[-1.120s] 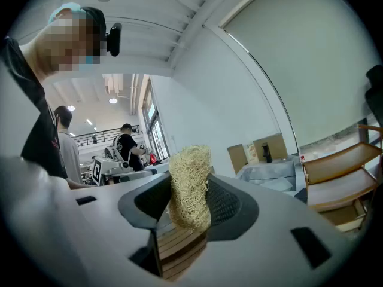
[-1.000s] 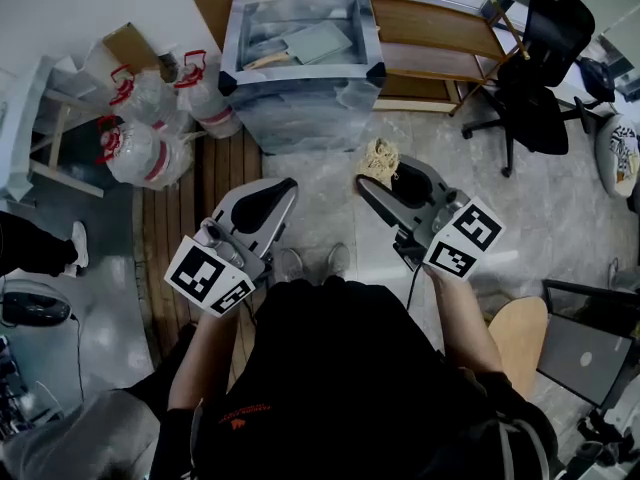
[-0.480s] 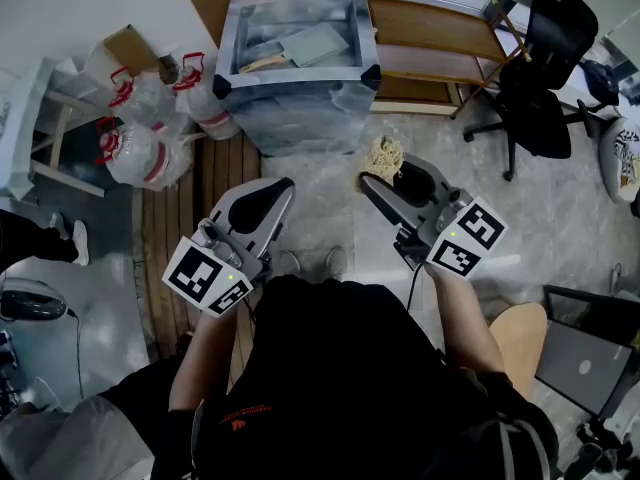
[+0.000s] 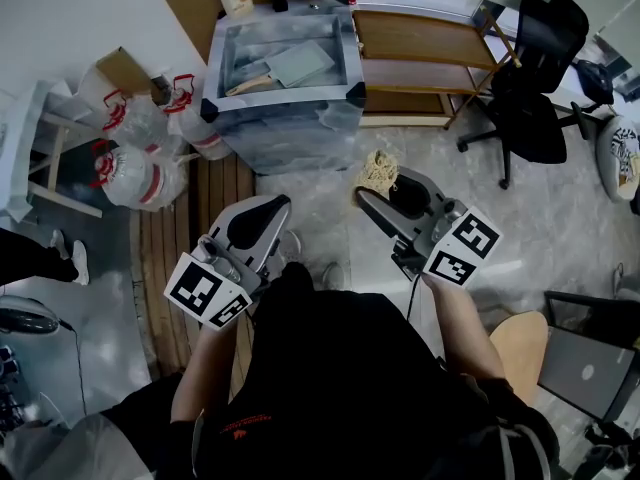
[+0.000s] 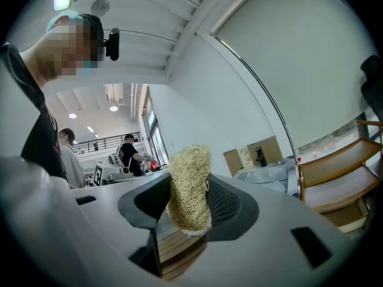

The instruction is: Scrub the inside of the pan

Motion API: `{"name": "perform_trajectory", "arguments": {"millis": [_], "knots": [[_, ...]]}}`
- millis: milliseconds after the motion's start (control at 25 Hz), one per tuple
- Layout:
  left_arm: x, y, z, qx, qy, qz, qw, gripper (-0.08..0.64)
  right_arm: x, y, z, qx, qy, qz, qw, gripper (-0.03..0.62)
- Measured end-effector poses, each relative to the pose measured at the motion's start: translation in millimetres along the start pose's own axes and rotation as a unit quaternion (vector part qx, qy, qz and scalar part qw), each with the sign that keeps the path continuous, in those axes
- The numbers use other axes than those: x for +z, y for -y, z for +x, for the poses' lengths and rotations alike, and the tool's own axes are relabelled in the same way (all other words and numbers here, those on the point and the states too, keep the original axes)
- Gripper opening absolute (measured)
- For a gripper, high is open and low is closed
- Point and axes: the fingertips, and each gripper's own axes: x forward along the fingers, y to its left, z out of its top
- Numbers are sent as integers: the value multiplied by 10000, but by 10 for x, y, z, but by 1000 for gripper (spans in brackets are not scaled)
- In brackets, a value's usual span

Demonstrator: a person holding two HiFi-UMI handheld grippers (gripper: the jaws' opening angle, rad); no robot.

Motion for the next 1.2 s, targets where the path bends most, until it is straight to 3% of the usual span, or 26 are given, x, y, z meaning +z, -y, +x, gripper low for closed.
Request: {"name": "perform_trajectory", "arguments": {"millis": [560,1200], "knots": [[-94,-738,416,-17,0,-152,9999,20,38,633,486,-62,-156,31,9999,186],[-178,-3045,978,-160,-321,-420,9985,20,123,1937,2280,-556,-528,338,9965,184]]}}
